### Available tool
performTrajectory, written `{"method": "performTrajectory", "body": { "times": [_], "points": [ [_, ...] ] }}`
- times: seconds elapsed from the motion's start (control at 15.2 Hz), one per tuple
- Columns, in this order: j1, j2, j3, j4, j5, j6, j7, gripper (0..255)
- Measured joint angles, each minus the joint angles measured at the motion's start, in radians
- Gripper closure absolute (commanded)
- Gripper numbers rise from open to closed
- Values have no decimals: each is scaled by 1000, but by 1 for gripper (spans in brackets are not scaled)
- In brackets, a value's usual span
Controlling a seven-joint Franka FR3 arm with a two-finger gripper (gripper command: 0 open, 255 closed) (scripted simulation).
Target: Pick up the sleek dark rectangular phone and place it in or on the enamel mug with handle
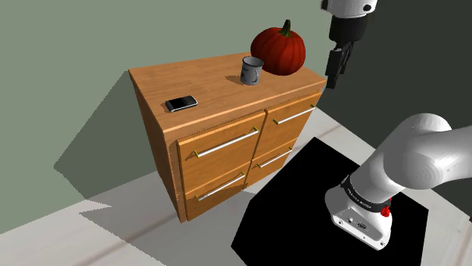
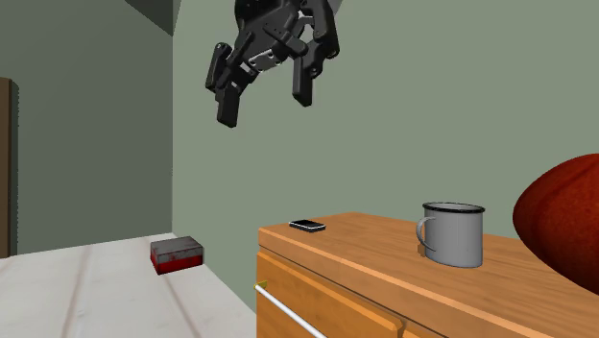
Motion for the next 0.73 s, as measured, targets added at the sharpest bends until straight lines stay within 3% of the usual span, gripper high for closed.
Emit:
{"method": "performTrajectory", "body": {
  "times": [0.2, 0.73],
  "points": [
    [8, 34, -6, 2, -3, 40, -22, 0],
    [52, 290, -40, 67, -16, 283, -172, 0]
  ]
}}
